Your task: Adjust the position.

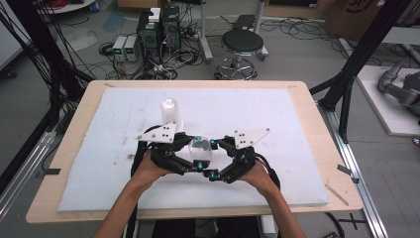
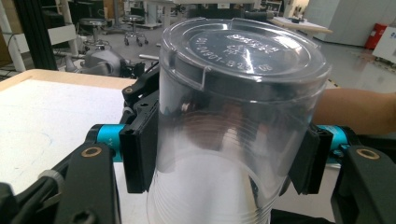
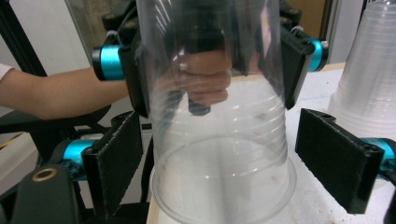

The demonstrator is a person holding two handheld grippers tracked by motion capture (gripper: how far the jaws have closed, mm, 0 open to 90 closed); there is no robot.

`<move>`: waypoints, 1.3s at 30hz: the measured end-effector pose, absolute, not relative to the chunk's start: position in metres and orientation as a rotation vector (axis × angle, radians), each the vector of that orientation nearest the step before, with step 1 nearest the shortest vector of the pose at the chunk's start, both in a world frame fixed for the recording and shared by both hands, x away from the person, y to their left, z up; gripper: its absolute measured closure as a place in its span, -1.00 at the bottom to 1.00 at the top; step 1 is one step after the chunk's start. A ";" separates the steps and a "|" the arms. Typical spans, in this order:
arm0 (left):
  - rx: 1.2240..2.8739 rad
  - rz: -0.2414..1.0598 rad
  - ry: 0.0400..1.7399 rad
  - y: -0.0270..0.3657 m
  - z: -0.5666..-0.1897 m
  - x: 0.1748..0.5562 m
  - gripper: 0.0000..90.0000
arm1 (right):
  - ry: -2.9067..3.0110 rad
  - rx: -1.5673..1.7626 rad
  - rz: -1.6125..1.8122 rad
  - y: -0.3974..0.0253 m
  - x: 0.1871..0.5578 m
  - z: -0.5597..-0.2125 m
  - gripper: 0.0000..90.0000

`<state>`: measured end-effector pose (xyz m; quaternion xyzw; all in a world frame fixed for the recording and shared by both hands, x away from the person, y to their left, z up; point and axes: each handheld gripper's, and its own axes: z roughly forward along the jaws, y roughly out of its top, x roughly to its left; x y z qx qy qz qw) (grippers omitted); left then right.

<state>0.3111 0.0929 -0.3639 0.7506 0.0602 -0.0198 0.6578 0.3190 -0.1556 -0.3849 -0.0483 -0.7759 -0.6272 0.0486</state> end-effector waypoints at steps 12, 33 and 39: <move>1.697 -0.048 0.131 0.092 -0.364 0.311 -0.19 | -2.344 -0.145 -1.925 -0.152 0.321 -0.389 -0.60; 1.703 -0.053 0.133 0.093 -0.365 0.312 -0.24 | -2.326 -0.096 -1.949 -0.153 0.320 -0.392 -0.28; 1.706 -0.055 0.127 0.092 -0.366 0.311 -0.25 | -2.330 -0.095 -1.939 -0.153 0.319 -0.392 -0.27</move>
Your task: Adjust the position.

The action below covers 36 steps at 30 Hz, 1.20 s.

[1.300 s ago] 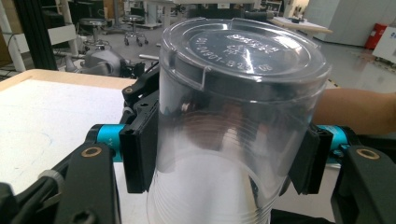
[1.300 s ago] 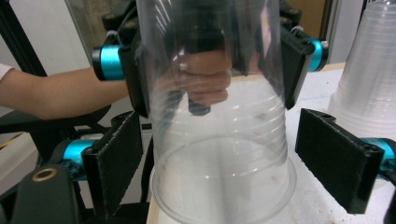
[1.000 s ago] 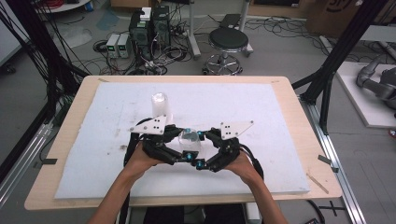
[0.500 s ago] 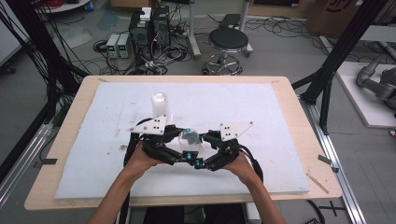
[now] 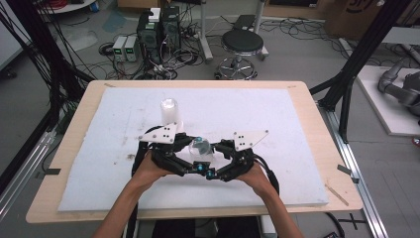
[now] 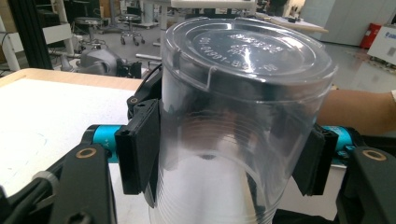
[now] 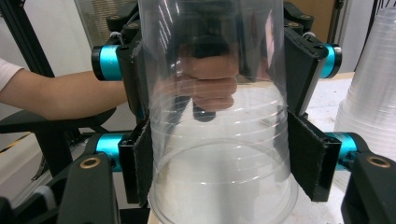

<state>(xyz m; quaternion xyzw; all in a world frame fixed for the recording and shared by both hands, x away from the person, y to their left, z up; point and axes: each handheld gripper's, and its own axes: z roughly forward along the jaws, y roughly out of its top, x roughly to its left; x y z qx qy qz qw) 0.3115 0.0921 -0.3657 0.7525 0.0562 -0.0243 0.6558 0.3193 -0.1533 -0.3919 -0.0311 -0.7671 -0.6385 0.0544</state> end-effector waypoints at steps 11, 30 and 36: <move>1.723 -0.015 0.149 0.103 -0.358 0.310 -0.80 | -2.371 -0.105 -1.926 -0.158 0.319 -0.390 -0.27; 2.258 0.105 0.124 0.110 -0.322 0.309 -0.77 | -2.811 -0.152 -1.294 -0.149 0.321 -0.351 -0.27; 2.354 0.067 0.149 0.110 -0.324 0.313 -0.75 | -2.905 -0.126 -1.068 -0.138 0.323 -0.341 -0.26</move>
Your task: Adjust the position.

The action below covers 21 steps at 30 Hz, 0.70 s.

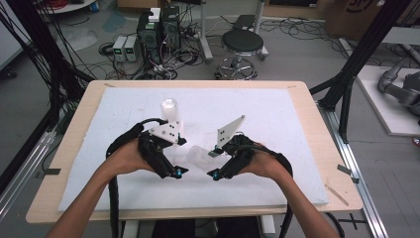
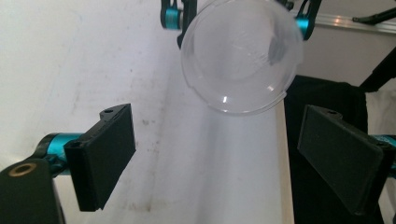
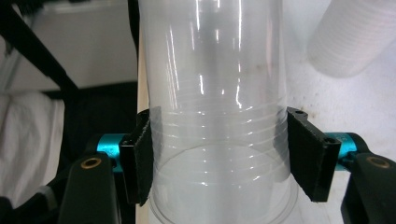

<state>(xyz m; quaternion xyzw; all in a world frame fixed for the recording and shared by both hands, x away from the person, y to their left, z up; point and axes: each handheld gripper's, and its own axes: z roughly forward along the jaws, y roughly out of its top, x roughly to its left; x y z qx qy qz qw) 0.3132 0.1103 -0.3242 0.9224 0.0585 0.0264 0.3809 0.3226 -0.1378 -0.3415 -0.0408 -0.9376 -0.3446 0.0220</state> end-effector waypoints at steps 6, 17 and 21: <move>2.451 0.032 0.164 0.107 -0.331 0.315 -0.75 | -2.960 -0.100 -0.941 -0.130 0.323 -0.335 -0.27; 2.478 0.006 0.134 0.097 -0.330 0.318 -0.72 | -2.993 -0.053 -0.825 -0.125 0.323 -0.336 -0.27; 2.493 -0.003 0.116 0.089 -0.331 0.318 -0.70 | -2.985 -0.066 -0.803 -0.125 0.322 -0.337 -0.27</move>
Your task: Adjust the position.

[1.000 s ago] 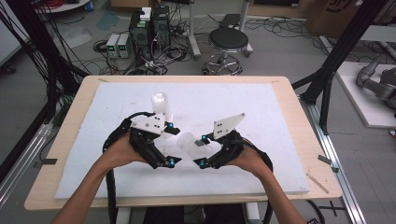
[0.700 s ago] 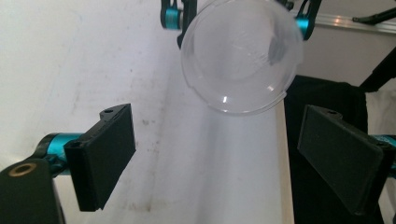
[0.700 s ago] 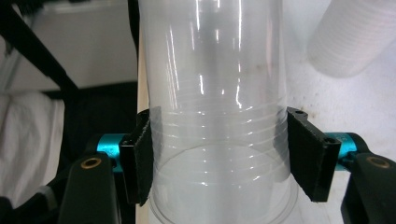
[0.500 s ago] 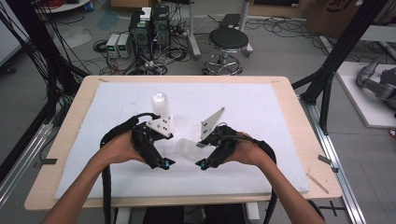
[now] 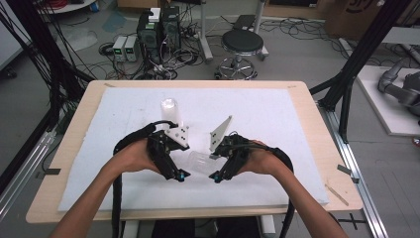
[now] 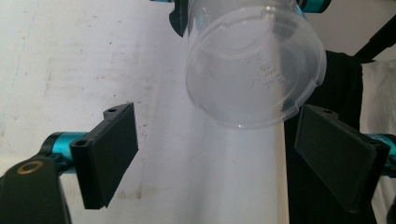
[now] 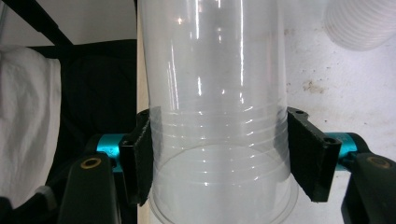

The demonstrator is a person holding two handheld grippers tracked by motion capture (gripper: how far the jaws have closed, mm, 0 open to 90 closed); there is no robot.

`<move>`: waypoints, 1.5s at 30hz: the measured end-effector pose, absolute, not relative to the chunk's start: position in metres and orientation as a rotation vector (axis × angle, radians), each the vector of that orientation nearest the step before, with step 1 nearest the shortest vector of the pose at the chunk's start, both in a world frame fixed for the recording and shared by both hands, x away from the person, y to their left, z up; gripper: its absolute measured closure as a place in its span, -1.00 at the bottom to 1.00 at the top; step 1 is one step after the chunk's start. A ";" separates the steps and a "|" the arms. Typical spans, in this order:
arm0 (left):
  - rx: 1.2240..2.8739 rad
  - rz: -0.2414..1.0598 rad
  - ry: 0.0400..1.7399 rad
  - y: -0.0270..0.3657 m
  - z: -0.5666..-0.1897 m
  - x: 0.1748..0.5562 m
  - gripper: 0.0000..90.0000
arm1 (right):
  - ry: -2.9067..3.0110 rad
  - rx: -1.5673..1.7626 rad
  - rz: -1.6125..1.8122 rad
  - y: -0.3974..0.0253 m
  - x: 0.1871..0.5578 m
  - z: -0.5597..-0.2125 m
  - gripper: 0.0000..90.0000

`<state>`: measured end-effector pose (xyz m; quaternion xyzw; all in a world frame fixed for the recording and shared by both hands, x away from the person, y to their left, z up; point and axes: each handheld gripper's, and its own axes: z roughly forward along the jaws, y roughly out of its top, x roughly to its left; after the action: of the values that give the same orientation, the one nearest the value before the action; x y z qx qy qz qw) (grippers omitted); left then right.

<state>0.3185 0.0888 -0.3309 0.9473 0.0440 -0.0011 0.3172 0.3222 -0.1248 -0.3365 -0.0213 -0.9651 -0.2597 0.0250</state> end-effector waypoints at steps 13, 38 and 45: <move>2.517 -0.033 0.101 0.070 -0.335 0.320 -0.64 | -2.999 -0.055 -0.732 -0.122 0.322 -0.337 -0.27; 2.542 -0.051 0.053 0.061 -0.334 0.319 -0.29 | -3.013 -0.043 -0.676 -0.120 0.322 -0.343 -0.27; 2.540 -0.055 0.039 0.060 -0.335 0.318 -0.12 | -3.016 -0.055 -0.664 -0.120 0.323 -0.345 -0.27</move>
<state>0.3180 0.0604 -0.3352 0.9549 0.0146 -0.0206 0.2959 0.3229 -0.1202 -0.3446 -0.0177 -0.9761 -0.2149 0.0266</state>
